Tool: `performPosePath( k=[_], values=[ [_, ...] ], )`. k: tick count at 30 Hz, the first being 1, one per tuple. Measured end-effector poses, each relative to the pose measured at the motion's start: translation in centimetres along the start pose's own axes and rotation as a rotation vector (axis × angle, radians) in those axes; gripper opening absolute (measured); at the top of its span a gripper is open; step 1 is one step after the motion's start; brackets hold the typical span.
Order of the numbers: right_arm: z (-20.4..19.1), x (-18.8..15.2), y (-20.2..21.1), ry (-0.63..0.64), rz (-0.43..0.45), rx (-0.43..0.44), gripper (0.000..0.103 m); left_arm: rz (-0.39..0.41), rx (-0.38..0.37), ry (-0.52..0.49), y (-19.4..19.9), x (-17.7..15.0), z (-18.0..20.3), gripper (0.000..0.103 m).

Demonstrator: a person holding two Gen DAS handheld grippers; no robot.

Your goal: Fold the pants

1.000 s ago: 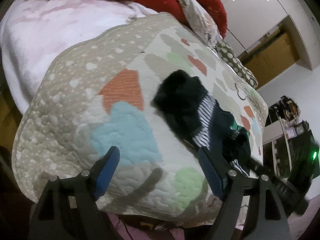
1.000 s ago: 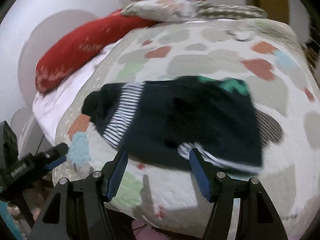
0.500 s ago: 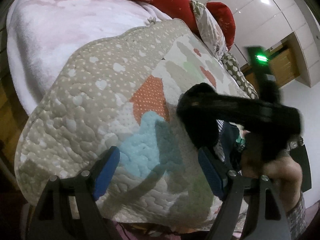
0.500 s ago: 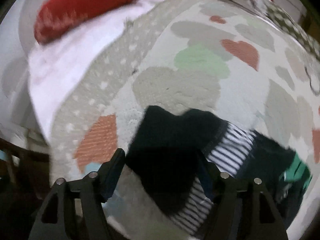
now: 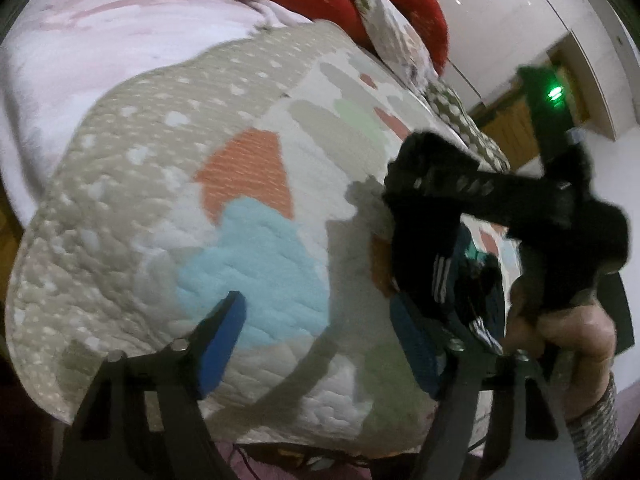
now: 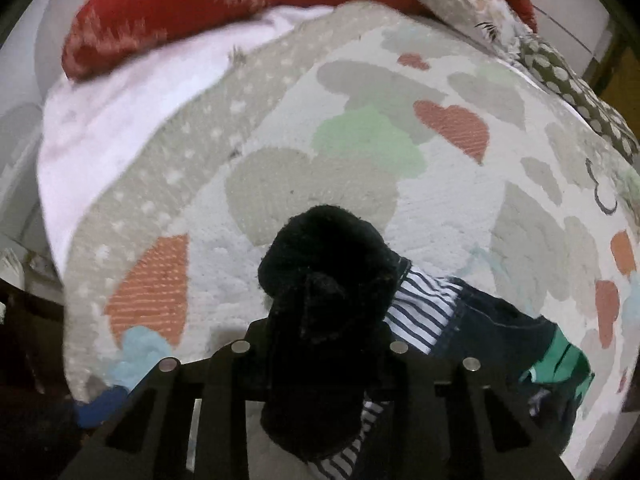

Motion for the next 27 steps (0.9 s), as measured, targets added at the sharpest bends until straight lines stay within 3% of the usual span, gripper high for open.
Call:
performPosePath(
  k=[7,13,17,18,21,25,27],
  values=[
    [2.4,-2.1,5.6,-0.124,0.155,0.101,0.033,-0.029,0.018,-0.046,-0.5,-1.8,2.1,0.069],
    [7.9,-6.5,9.2,-0.283,0.263,0.169,0.033,-0.048,0.032,-0.103,-1.1,-3.1,4.5,0.069],
    [11.7,-10.3,10.3,-0.365,0.316,0.162,0.042,-0.070,0.045,-0.148,-2.0,-4.3,6.3,0.069],
    [12.5,-11.3,10.3,-0.383,0.318,0.147,0.049,-0.073,0.050,-0.155,-2.1,-4.4,6.5,0.069],
    [15.4,-15.4,9.8,-0.457,0.293,0.039,0.065,-0.083,0.066,-0.179,-2.7,-4.8,7.3,0.069],
    [18.0,-19.2,10.5,-0.590,0.329,0.052,0.067,-0.075,0.076,-0.220,-3.0,-4.4,9.2,0.069],
    [19.2,-20.2,12.2,-0.637,0.379,0.014,0.067,-0.060,0.072,-0.260,-3.1,-4.2,10.9,0.069]
  ],
)
Point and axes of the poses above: each gripper's, at about its wrist camera, not at the fingertips, and y roughly against the way its jaws point, z to its right, x to its top, the point moved 9 cm from there along -y, roughly the way its jaws point, and after that the axes turned 15 degrees about y, right-handed, at the moved point
